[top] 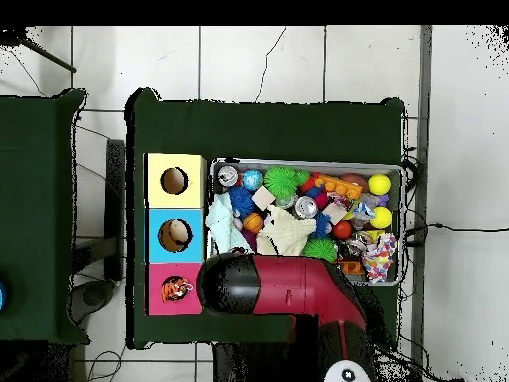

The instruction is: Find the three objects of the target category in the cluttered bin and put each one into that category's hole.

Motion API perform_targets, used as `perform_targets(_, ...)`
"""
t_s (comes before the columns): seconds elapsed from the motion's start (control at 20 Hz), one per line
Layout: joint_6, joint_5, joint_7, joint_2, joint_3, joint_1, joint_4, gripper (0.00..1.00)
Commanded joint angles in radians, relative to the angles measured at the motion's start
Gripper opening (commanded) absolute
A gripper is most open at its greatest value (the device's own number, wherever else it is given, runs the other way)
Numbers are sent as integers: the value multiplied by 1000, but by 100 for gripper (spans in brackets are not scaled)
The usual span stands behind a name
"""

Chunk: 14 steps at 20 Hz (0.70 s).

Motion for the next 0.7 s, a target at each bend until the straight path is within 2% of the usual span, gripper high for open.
perform_targets(0.05, -87, 70, 135, 2, -8, 18, 152, 0)
perform_targets(0.15, -164, 55, 179, 29, -26, 54, 181, 0)
perform_targets(0.35, -211, 77, 226, 59, -58, 103, 197, 0)
perform_targets(0.5, -231, 158, 256, 76, -54, 120, 225, 0)
perform_targets(0.7, -242, 193, 277, 115, -93, 159, 204, 0)
